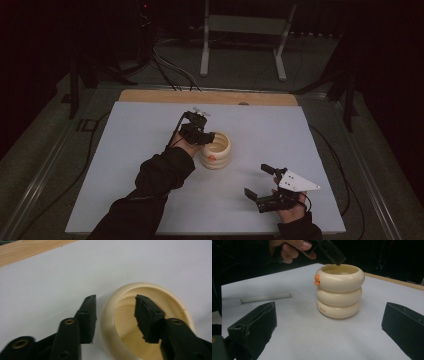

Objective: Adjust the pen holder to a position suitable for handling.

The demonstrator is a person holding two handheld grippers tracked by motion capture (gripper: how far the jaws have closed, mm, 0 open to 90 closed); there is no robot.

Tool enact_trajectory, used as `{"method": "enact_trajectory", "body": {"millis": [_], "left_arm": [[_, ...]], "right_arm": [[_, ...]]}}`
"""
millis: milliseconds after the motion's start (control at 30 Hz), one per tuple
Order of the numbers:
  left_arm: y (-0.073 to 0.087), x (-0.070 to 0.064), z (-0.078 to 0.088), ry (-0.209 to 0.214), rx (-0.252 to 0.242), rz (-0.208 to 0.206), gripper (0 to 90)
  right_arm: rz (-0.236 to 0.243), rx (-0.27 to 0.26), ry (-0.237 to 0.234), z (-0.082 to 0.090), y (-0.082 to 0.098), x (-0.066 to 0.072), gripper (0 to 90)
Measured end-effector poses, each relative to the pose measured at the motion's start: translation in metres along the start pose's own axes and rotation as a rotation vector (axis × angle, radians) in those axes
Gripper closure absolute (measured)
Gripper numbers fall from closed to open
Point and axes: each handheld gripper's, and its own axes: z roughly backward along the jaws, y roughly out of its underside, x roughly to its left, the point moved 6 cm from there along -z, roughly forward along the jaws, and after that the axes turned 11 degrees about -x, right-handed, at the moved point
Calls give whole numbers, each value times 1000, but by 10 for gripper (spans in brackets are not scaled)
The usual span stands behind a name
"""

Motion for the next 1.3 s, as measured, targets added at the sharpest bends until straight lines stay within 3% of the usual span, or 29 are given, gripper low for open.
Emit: {"method": "enact_trajectory", "body": {"millis": [167, 467, 633, 900, 1167, 1300], "left_arm": [[-3, 1, 5, 39, -26, -2, 427], [-3, -3, 7, 116, -46, -33, 189], [-4, -2, 10, 145, -64, -46, 121], [-7, 6, 18, 181, -100, -63, 31], [-9, 19, 31, 225, -134, -88, 16], [-10, 24, 38, 218, -149, -110, 2]], "right_arm": [[0, -1, -1, 0, 0, 0, 0], [-2, 0, -1, 0, 0, 0, 0], [-4, 1, 1, 0, 0, 0, 0], [-7, 3, 8, -1, 1, -1, 0], [-10, 2, 10, -2, 0, -2, 0], [-11, 3, 6, -5, 1, -2, 0]]}}
